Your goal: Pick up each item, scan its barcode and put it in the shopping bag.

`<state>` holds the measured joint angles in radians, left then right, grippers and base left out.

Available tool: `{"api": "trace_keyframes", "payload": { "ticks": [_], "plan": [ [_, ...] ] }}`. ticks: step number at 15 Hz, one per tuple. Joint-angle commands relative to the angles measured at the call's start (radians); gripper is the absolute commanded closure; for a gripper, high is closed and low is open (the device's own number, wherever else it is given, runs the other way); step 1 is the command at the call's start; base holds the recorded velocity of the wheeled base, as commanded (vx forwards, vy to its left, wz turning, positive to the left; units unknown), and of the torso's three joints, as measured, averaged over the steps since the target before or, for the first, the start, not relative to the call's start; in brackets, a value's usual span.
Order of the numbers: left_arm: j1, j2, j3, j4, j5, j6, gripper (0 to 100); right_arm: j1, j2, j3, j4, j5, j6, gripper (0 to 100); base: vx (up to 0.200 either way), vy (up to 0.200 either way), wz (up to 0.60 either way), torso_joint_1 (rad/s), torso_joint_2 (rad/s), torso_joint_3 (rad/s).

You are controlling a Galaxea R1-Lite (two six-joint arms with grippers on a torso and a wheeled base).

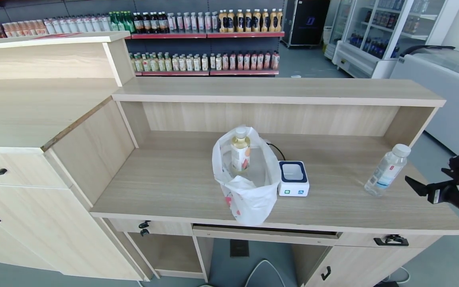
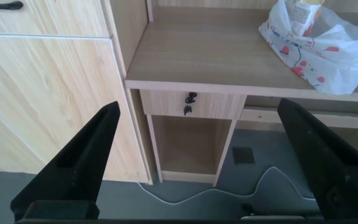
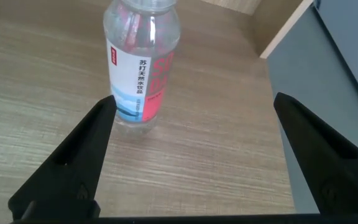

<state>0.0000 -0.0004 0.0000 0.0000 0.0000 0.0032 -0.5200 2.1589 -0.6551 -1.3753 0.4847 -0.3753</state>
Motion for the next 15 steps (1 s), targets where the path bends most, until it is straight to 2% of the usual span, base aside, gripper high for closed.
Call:
{"api": "trace_keyframes", "payload": {
  "ticks": [1,10,15],
  "plan": [
    [0.000,0.000,0.000,0.000,0.000,0.000,0,0.023,0.068,-0.060,-0.001,0.000,0.009,0,0.000,0.000,0.00,0.000,0.00,0.000],
    [0.002,0.000,0.000,0.000,0.000,0.000,0,0.090,0.213,-0.245,0.002,-0.005,0.121,0,0.000,0.000,0.00,0.000,0.00,0.000],
    [0.000,0.000,0.000,0.000,-0.002,0.000,0,0.118,0.271,-0.334,0.012,-0.005,0.131,0,0.000,0.000,0.00,0.000,0.00,0.000]
  ]
}}
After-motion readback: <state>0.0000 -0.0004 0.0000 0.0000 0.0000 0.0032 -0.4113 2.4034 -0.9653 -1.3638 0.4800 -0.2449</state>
